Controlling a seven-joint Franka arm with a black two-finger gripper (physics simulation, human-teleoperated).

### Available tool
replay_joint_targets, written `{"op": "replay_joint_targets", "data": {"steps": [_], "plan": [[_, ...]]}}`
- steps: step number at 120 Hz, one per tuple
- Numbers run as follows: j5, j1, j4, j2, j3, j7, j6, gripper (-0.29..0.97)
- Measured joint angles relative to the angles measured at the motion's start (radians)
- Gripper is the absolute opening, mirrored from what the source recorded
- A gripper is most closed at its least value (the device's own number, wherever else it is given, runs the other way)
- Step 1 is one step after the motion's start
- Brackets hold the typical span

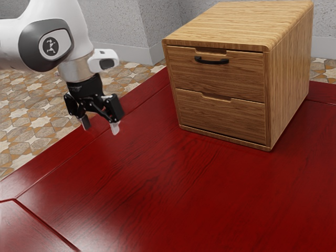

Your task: Pull the drawer handle with one arm to open the drawer

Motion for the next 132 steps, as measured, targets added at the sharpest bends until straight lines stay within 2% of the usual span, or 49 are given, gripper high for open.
{"op": "replay_joint_targets", "data": {"steps": [36, 52, 67, 82, 96, 122, 132], "plan": [[-0.026, 0.035, 0.004, -0.004, 0.010, 0.058, 0.004, 0.68], [-0.066, 0.039, 0.140, -0.058, 0.001, 0.025, -0.033, 0.68], [-0.079, 0.031, 0.162, -0.061, -0.058, -0.192, -0.052, 0.68], [-0.081, 0.003, 0.163, -0.031, -0.073, -0.458, -0.043, 0.68], [-0.051, 0.027, 0.163, -0.022, -0.123, -0.663, -0.019, 0.68], [-0.036, -0.010, 0.158, -0.022, -0.140, -0.951, 0.029, 0.68], [-0.061, -0.009, 0.158, -0.008, -0.139, -1.037, 0.046, 0.68]]}}
